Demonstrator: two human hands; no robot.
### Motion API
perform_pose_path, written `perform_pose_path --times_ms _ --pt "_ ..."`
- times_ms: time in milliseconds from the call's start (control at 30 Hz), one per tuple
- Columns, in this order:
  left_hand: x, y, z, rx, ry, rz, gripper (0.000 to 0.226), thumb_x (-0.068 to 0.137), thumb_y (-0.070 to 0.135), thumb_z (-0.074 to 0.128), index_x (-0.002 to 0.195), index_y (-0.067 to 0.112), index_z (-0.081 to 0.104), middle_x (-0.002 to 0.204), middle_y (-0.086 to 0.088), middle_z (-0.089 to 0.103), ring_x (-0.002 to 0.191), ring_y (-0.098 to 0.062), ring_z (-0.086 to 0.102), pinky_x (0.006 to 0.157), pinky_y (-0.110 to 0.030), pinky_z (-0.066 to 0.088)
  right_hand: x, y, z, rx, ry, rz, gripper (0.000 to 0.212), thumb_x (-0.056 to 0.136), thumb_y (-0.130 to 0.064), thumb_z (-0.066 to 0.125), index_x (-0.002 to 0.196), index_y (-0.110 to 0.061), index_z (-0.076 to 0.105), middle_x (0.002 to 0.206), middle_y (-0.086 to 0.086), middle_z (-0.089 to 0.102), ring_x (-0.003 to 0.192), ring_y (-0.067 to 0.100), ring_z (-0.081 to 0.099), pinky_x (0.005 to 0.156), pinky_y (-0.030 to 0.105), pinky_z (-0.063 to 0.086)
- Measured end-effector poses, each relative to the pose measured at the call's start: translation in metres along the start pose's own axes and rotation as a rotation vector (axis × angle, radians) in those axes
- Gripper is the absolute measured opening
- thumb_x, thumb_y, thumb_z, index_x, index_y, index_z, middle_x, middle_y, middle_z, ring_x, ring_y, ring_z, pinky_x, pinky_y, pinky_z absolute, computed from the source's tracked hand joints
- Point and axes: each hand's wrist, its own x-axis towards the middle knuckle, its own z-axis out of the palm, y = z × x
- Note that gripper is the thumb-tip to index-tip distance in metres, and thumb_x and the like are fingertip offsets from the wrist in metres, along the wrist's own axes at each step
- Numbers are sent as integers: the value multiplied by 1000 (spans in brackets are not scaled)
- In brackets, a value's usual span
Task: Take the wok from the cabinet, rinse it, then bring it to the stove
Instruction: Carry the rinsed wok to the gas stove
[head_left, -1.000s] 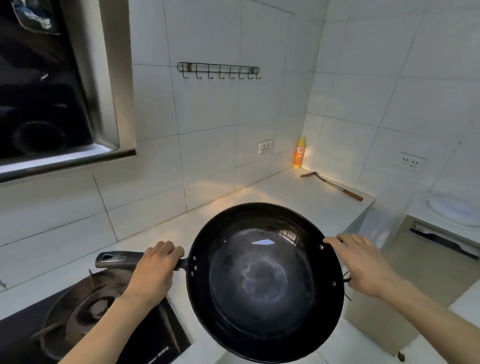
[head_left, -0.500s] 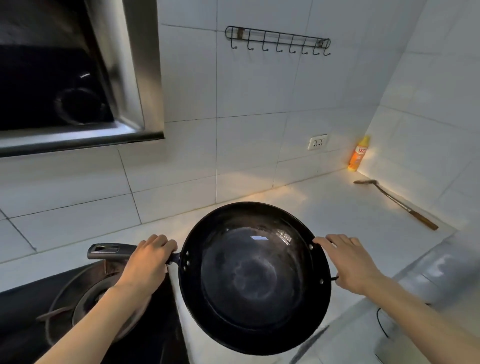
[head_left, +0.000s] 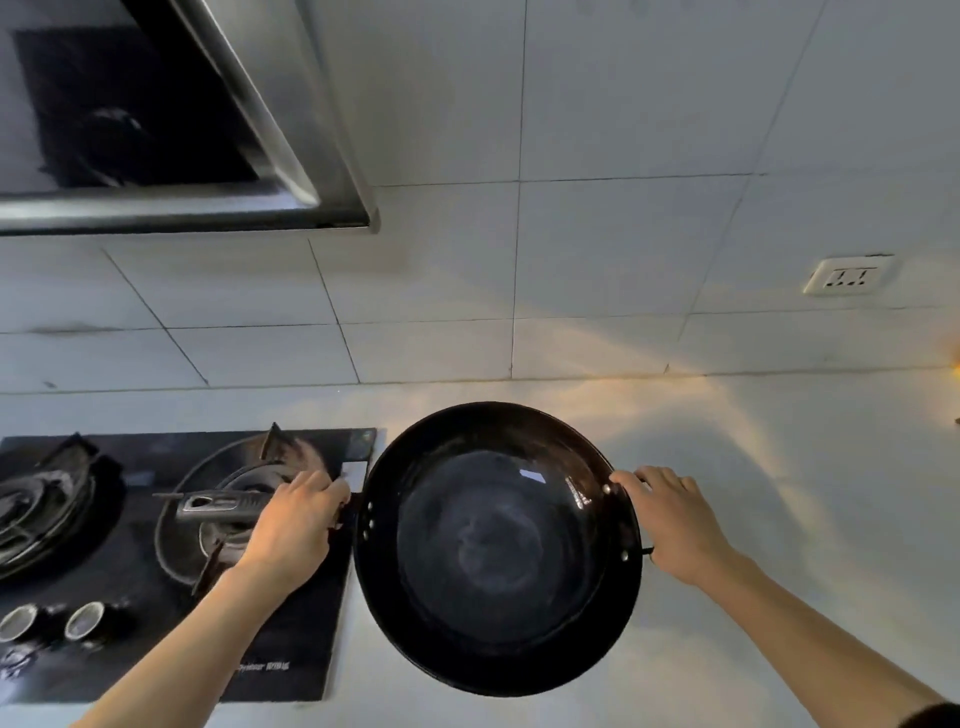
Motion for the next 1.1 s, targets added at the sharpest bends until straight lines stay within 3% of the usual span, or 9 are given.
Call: perform_pose_path --times_ms 300,533,1100 --pt "-25 12 14 -88 -22 -134 42 52 -12 63 80 18 57 74 2 52 73 -27 52 59 -33 34 37 7 10 -4 -22 -128 93 67 1 68 143 -34 28 136 -3 41 130 21 37 100 30 32" --pt "-29 12 27 -139 -10 -247 44 55 -15 63 84 17 59 78 2 55 74 -24 50 63 -32 39 58 1 10 -22 -28 -169 96 65 3 71 145 -30 30 136 -1 42 127 23 40 100 31 34" --pt "-25 -24 51 -140 -78 -282 51 48 -15 64 90 13 62 81 -2 58 77 -28 55 63 -37 44 93 -33 16 -66 -49 -174 91 70 9 59 146 -30 29 140 0 41 129 23 39 97 32 35"
